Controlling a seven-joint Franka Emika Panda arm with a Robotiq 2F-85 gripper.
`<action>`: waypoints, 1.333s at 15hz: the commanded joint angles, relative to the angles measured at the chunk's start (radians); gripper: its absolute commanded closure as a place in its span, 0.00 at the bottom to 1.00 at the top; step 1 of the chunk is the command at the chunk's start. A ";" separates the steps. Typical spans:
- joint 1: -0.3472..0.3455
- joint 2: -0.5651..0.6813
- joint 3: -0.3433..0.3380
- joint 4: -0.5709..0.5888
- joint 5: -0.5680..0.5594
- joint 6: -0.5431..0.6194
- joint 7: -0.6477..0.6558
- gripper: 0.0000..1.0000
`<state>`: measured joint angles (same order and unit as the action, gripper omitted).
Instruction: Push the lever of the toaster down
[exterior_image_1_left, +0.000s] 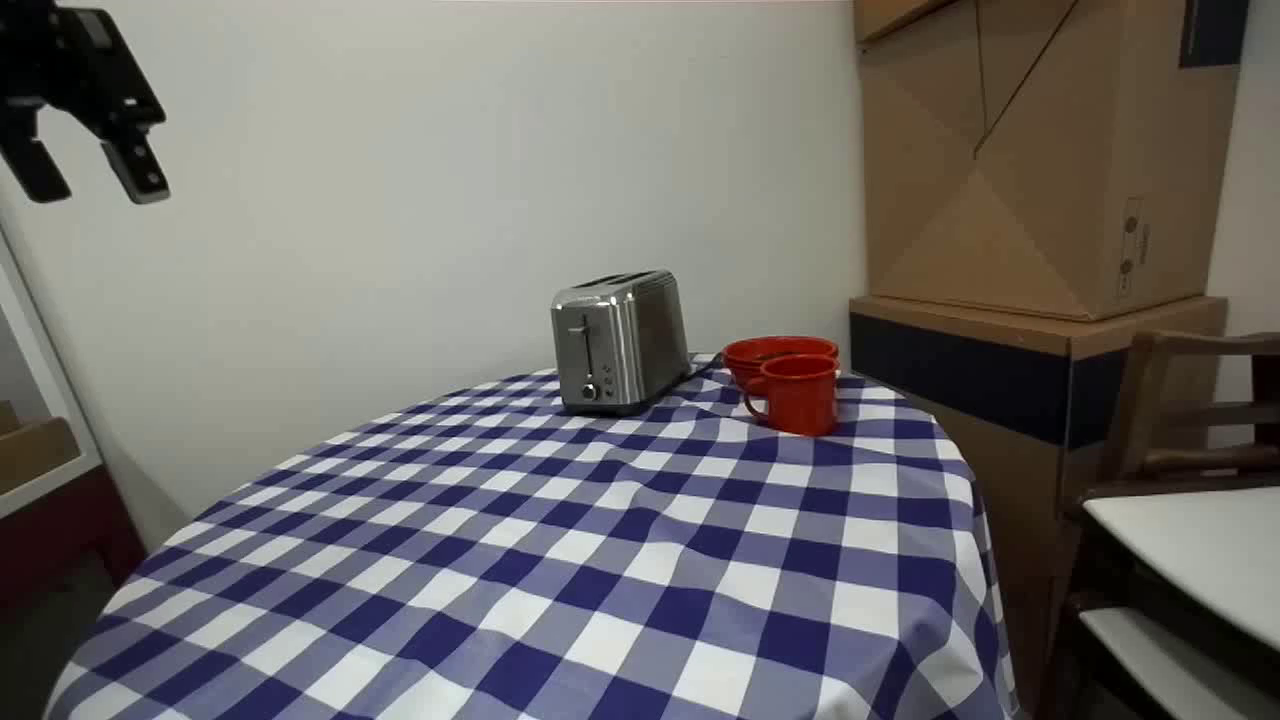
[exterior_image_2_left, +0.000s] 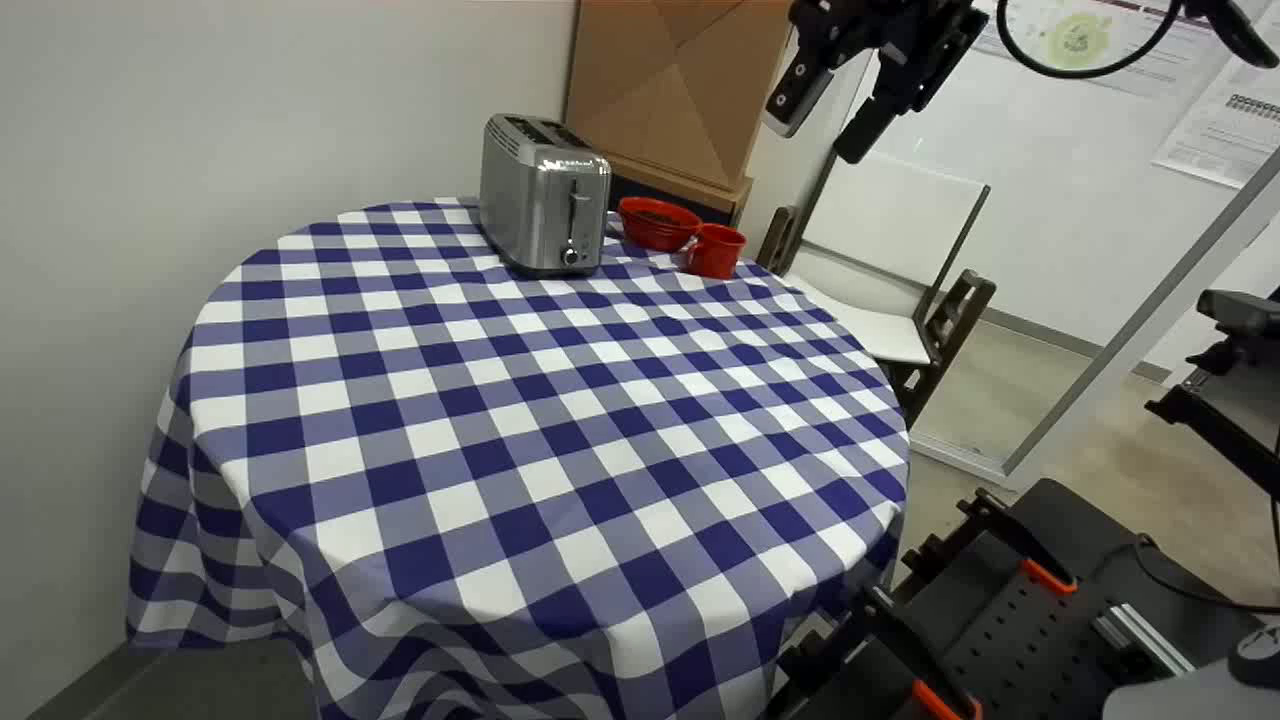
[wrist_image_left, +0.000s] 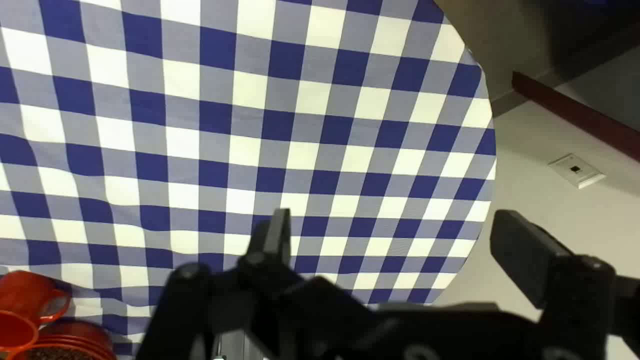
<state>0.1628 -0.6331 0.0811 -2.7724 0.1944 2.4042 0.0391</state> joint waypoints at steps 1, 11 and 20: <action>0.001 -0.001 -0.002 0.002 -0.002 -0.004 0.001 0.00; -0.022 0.218 -0.162 0.184 0.022 -0.043 -0.159 0.00; -0.104 0.675 -0.229 0.705 0.039 -0.230 -0.372 0.00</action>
<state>0.0983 -0.1252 -0.1718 -2.2641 0.2104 2.2456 -0.2795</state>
